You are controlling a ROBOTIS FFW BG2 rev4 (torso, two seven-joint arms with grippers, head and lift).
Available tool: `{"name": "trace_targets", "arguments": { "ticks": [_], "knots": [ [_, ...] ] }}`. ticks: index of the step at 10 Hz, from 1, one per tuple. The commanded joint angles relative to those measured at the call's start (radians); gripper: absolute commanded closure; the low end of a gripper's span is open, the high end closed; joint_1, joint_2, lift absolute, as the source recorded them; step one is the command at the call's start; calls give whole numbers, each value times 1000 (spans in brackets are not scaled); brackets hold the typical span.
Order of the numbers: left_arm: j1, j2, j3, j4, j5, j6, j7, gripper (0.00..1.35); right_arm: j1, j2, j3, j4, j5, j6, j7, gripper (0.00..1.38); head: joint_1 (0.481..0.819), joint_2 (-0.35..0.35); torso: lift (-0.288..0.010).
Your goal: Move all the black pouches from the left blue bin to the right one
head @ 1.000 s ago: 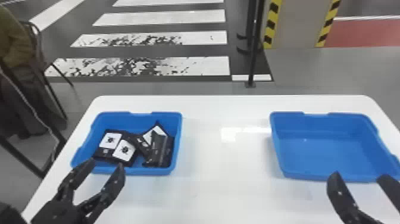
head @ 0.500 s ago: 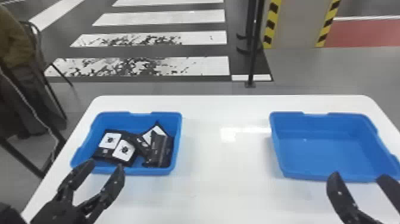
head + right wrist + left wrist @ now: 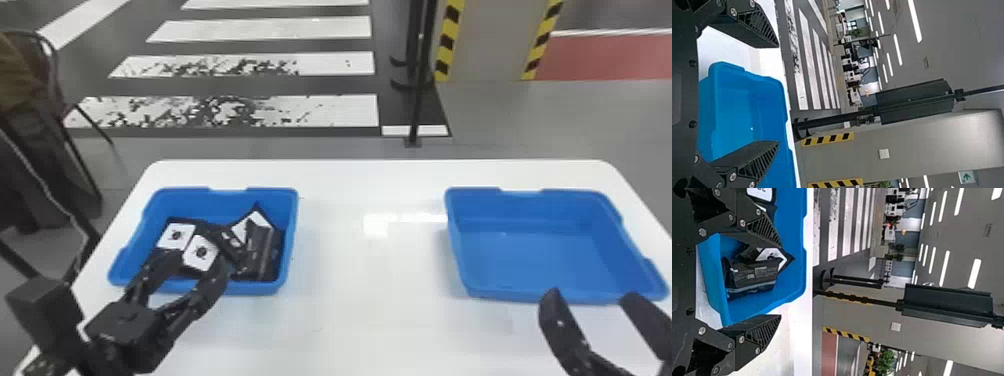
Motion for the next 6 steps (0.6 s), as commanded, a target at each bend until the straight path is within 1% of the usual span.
{"name": "trace_targets", "arguments": {
  "ticks": [1, 2, 3, 4, 5, 6],
  "knots": [
    [-92, 5, 5, 0, -20, 145, 2, 440, -3, 0, 1, 4, -2, 0, 1, 154, 695, 51, -140],
    [-146, 4, 9, 2, -48, 251, 15, 440, -6, 0, 1, 4, -2, 0, 1, 154, 695, 47, -140],
    [-219, 7, 9, 34, -66, 381, 19, 440, -8, 0, 1, 9, -6, 0, 1, 154, 695, 56, -140],
    [-300, 24, -7, 93, -78, 472, 16, 440, -11, 0, 1, 14, -8, 0, 1, 154, 695, 64, -140],
    [-367, 51, -44, 147, -66, 550, 15, 435, -13, 0, 1, 16, -10, 0, 1, 154, 695, 67, -140],
    [-423, 70, -68, 211, -40, 590, 13, 440, -13, 0, 1, 16, -12, 0, 1, 154, 695, 58, -140]
  ]
}}
